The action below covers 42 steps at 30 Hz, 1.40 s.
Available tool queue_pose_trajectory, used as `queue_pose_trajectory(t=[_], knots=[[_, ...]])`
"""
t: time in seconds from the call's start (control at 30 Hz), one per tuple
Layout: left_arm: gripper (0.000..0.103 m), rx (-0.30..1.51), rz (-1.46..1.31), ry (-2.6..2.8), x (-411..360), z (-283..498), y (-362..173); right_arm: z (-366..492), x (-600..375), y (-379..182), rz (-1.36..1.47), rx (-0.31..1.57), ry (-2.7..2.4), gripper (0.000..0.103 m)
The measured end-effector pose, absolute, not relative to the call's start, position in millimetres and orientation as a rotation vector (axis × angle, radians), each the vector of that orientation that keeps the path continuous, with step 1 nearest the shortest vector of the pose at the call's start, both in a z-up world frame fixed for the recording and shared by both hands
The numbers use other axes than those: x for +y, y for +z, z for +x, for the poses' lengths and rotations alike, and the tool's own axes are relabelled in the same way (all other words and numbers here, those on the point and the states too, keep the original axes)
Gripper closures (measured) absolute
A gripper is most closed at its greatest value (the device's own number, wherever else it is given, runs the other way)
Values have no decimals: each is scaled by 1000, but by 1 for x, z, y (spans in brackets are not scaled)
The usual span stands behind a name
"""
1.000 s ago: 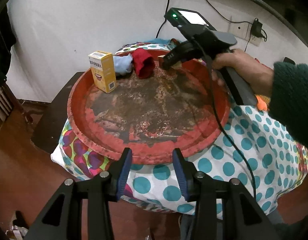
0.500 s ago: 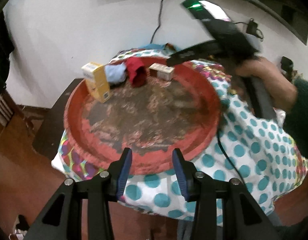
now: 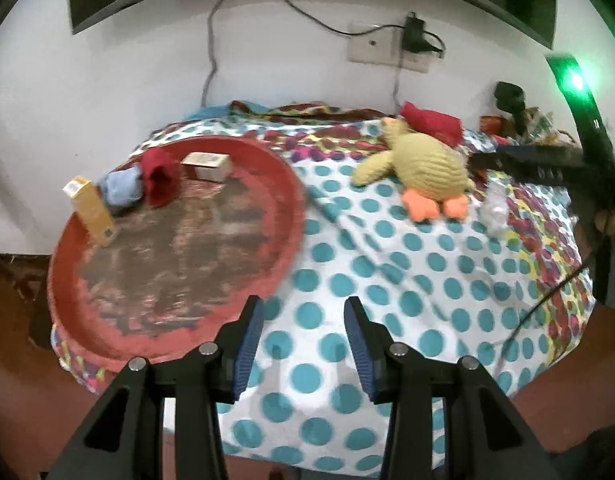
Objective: Organize objects
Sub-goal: 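Grasp the clear plastic bag on the sheet with the right gripper, then grasp the yellow knitted duck with the left gripper while the right holds the plastic bag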
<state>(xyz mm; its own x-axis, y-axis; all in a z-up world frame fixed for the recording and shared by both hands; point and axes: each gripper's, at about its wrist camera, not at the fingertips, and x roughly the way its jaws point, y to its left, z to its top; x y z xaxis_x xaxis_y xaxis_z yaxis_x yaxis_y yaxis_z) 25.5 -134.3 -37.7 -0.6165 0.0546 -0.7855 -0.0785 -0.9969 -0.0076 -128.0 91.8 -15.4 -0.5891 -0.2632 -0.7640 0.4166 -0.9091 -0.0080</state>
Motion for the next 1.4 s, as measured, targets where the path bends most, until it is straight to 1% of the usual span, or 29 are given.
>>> queue_pose_trajectory(t=[0.1, 0.2, 0.33, 0.57, 0.7, 0.77, 0.83, 0.87, 0.93, 1.1, 1.2, 1.23, 1.27, 1.3, 1.4], knots=[[60, 60, -1323, 2746, -119, 21, -37, -120, 131, -31, 1221, 241, -2531, 35], [60, 57, -1334, 2718, -108, 12, -37, -118, 149, -49, 1275, 223, -2534, 35], [61, 34, -1337, 2680, -94, -3, -35, -117, 149, -63, 1289, 185, -2520, 34], [60, 104, -1339, 2645, -61, -35, -33, -131, 147, -80, 1293, 118, -2521, 34], [60, 47, -1349, 2615, -48, -53, -35, -139, 147, -89, 1304, 108, -2505, 34], [60, 40, -1349, 2617, -42, -61, -35, -142, 147, -93, 1311, 111, -2488, 36], [60, 52, -1341, 2622, -35, -69, -34, -143, 147, -96, 1307, 133, -2481, 41], [60, 54, -1339, 2622, -31, -73, -34, -143, 147, -97, 1303, 140, -2470, 45], [60, 41, -1337, 2599, -24, -80, -32, -141, 149, -96, 1284, 165, -2471, 56], [60, 22, -1309, 2557, -4, -97, -27, -141, 163, -91, 1230, 224, -2528, 57], [59, 16, -1302, 2502, 12, -112, -24, -146, 180, -86, 1222, 198, -2583, 57], [58, 7, -1299, 2486, 17, -116, -24, -149, 186, -85, 1222, 191, -2601, 57], [52, -6, -1300, 2468, 22, -121, -24, -153, 190, -85, 1228, 186, -2605, 57], [51, -4, -1321, 2457, 28, -130, -26, -156, 194, -85, 1236, 172, -2612, 57], [50, 1, -1346, 2481, 38, -146, -30, -166, 203, -89, 1256, 132, -2621, 57]])
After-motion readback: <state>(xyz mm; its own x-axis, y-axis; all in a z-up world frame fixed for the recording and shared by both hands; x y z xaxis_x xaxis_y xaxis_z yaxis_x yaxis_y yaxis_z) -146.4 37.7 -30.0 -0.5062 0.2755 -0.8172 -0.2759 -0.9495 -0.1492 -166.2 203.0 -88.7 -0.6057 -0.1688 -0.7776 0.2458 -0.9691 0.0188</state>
